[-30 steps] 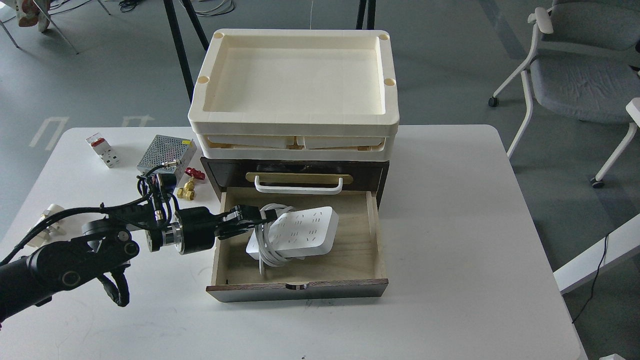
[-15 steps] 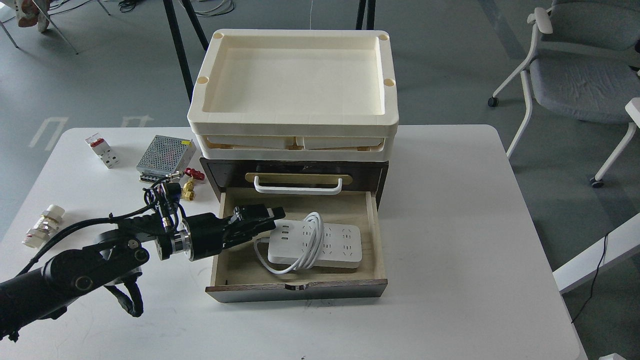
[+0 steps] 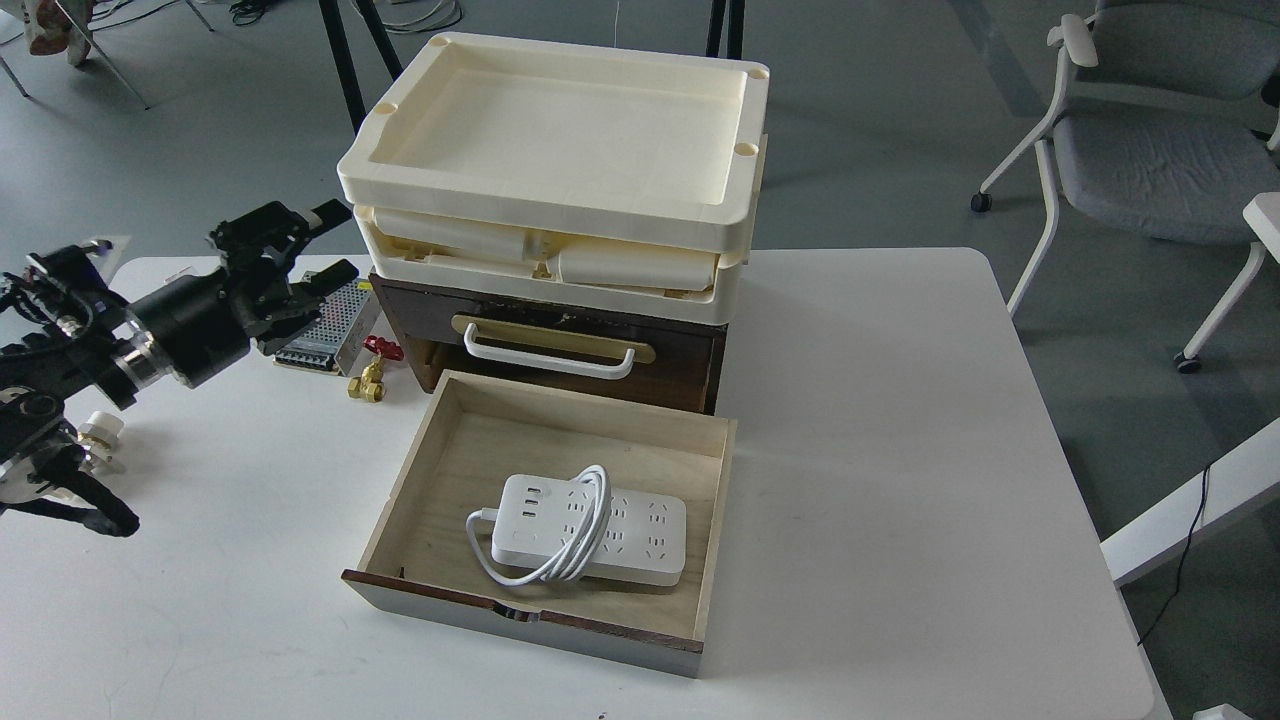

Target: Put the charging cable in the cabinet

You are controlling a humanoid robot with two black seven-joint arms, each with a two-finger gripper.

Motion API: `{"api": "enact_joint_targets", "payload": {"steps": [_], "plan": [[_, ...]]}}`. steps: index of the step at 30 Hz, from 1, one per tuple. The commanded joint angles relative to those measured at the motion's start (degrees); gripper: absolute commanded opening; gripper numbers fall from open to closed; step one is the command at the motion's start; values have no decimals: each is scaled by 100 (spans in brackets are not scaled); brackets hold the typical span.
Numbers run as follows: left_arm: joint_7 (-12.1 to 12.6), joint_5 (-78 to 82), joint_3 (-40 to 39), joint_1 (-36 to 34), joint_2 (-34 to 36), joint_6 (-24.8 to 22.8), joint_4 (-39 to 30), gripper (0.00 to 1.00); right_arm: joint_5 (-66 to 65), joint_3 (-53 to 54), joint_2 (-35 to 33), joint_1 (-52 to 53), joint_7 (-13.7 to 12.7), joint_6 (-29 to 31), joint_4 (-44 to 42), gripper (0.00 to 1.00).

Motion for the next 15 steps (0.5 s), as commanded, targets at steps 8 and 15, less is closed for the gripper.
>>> {"api": "enact_joint_targets", "payload": {"steps": [8, 15], "plan": [[3, -801, -446, 4, 91, -8, 1487, 99, 0, -1, 2, -26, 2, 0, 8, 100], [3, -1916, -912, -48, 56, -8, 2691, 99, 8, 130, 45, -18, -7, 0, 87, 100]]}}
